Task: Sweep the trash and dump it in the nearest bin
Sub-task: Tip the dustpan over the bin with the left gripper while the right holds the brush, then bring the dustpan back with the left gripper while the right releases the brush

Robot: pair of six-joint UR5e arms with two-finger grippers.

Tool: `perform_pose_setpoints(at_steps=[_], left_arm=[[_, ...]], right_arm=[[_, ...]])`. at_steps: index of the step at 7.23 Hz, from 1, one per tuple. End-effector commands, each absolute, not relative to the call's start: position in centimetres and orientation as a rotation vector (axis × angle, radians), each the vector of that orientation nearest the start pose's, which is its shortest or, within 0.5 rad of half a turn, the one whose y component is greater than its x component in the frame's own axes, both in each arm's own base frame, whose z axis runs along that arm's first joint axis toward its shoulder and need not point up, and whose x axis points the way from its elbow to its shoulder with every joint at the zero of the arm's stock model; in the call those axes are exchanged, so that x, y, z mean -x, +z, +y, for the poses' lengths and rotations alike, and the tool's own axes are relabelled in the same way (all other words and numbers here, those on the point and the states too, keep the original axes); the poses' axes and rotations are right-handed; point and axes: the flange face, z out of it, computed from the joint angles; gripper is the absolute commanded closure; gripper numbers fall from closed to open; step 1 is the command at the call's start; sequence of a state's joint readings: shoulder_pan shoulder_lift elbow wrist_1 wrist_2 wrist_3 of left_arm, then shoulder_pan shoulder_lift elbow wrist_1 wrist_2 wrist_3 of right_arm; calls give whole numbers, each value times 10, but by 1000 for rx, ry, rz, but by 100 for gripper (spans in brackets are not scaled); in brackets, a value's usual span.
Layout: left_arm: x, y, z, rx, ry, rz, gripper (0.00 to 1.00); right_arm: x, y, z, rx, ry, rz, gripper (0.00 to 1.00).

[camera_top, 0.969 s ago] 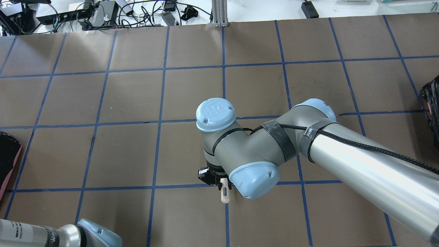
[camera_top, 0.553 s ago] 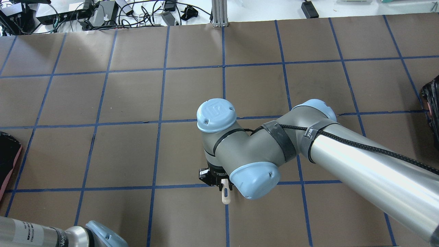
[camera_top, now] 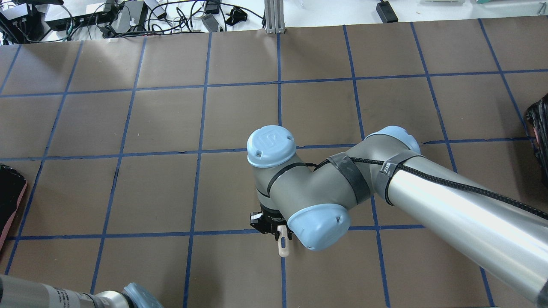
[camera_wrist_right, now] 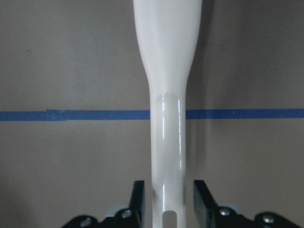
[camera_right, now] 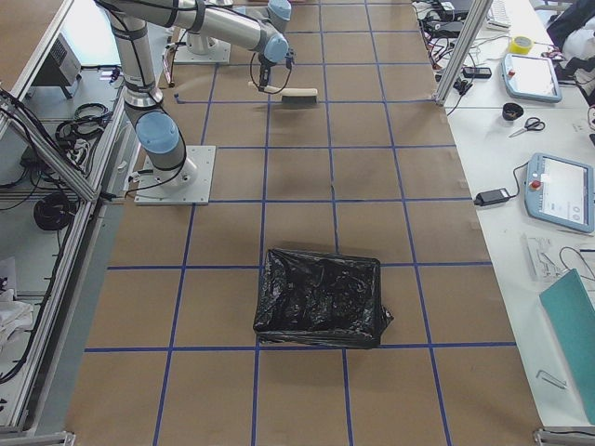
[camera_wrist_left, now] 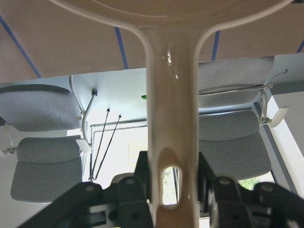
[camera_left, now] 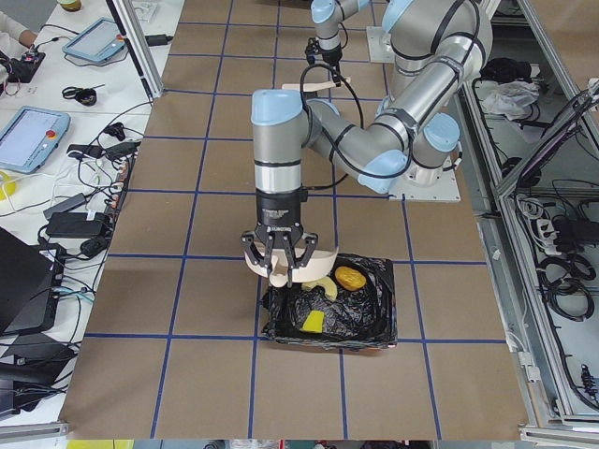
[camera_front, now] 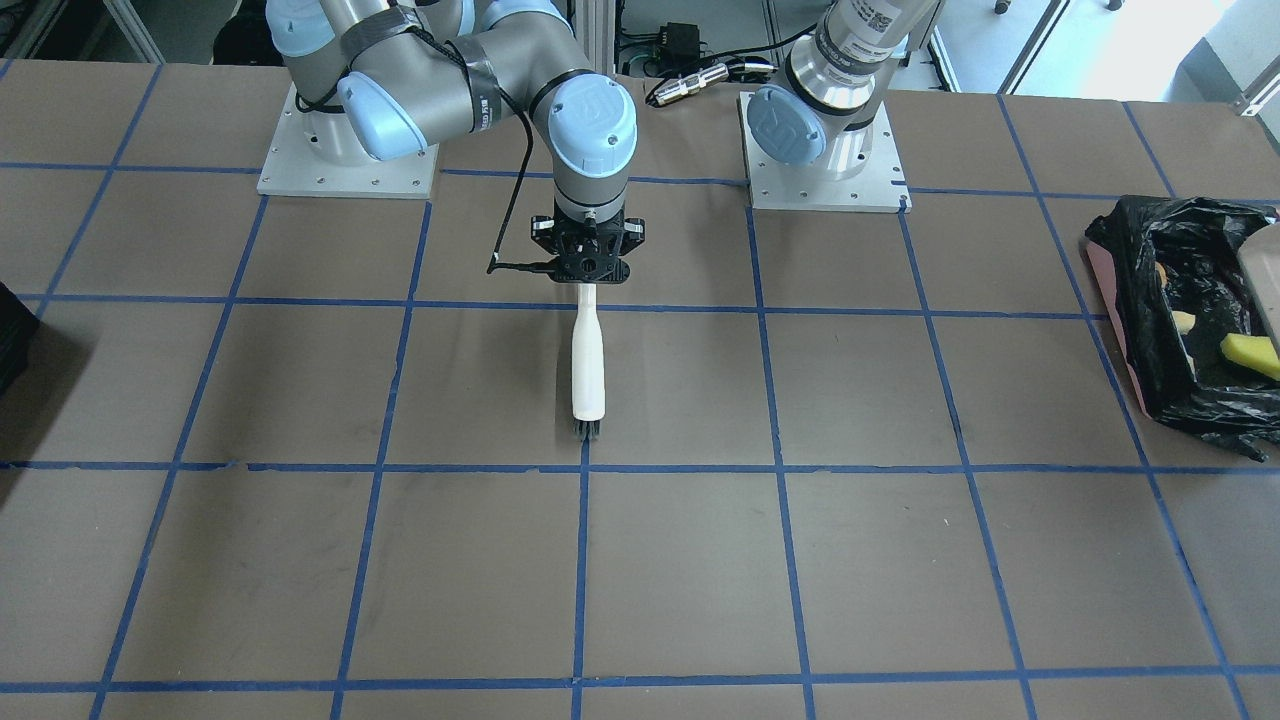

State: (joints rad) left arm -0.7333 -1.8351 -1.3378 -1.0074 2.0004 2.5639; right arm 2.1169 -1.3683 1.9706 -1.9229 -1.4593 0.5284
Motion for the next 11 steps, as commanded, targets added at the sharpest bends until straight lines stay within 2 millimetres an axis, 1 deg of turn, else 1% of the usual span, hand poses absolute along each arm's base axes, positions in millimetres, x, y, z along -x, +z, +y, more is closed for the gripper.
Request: perform_pose_setpoints(at_steps=[1,2,3,4,5,6,7,8,9,10,11], left_arm=[[-331,531,-529,2336,-570,-2670,100],[-291,523,-544,2187,-450,-2767,100],[-253,514,-559,2034,-381,-2854,100],[-207,509,-573,1856,-301,-2945,100],[-162,500,-584,1654,-175,-2990,100],[-120,489,-595,1417,-138,-3081,100],[-73,480,-601,1166,-107,-3140,100],[-29,470,-609,877,-22,-3148,100],[-1,456,-614,738,-28,-3129,100],[32,434,-610,622,-69,-3106,100],[73,418,-607,543,-109,-3114,100]], right_arm=[[-373,237,-336,-7,425,3145,2],[-373,238,-338,-4,411,3158,1],[-374,245,-341,-2,379,3156,1],[-373,267,-354,-5,300,3161,1],[-376,308,-365,4,189,3161,0],[-374,349,-365,2,194,3176,0],[-369,393,-358,9,182,3191,1],[-367,422,-356,6,185,3194,1],[-366,439,-358,2,175,3196,0],[-353,446,-370,-9,131,3245,1],[-327,453,-390,-41,111,3243,0]])
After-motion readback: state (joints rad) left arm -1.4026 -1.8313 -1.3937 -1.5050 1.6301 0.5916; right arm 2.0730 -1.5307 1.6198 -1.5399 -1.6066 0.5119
